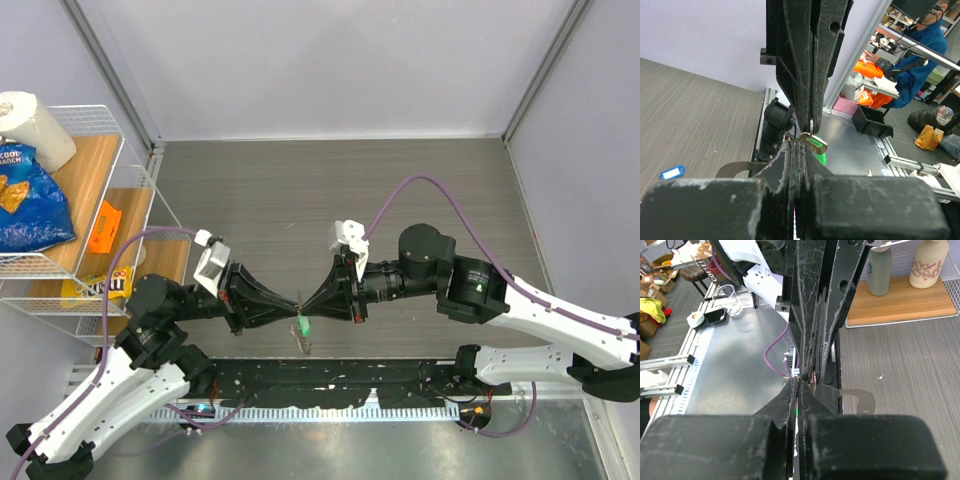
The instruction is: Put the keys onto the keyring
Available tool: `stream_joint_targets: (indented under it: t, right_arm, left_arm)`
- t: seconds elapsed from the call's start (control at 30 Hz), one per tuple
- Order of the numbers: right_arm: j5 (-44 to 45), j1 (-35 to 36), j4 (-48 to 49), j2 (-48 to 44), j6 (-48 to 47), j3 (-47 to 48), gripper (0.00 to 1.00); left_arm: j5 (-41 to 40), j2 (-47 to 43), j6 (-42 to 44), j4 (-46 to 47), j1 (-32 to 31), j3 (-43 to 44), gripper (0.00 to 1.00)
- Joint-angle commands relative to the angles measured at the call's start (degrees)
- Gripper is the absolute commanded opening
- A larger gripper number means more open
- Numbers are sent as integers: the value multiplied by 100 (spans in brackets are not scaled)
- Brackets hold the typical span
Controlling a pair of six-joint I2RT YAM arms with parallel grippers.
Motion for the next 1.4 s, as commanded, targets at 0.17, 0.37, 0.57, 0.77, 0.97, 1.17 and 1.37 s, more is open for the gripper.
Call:
stream_joint_targets:
  t: [0.17, 0.37, 0.57, 0.77, 0.97, 1.17, 1.37]
  right_arm:
    - [-111, -68, 397, 59, 280, 292, 5]
    - [-182, -68, 440, 41, 394, 170, 5]
    - [-331, -68, 589, -82, 588, -24, 5]
    - [-410, -68, 660, -196, 746, -226, 5]
    - [-296, -59, 678, -196, 799, -279, 5]
    - [-68, -59, 924, -231, 1062, -367, 5]
    - [205, -77, 959, -240, 1177, -340, 5]
  left_arm:
    - [95, -101, 158, 398, -4, 122, 0]
    - [60, -136, 220, 310, -4, 148, 0]
    - [-72, -224, 334, 161, -4, 174, 0]
    - [-178, -250, 404, 91, -4, 209, 0]
    - [-204, -233, 404, 117, -13, 210, 0]
    - [-178, -250, 396, 126, -4, 192, 0]
    - [-151, -285, 404, 152, -4, 174, 0]
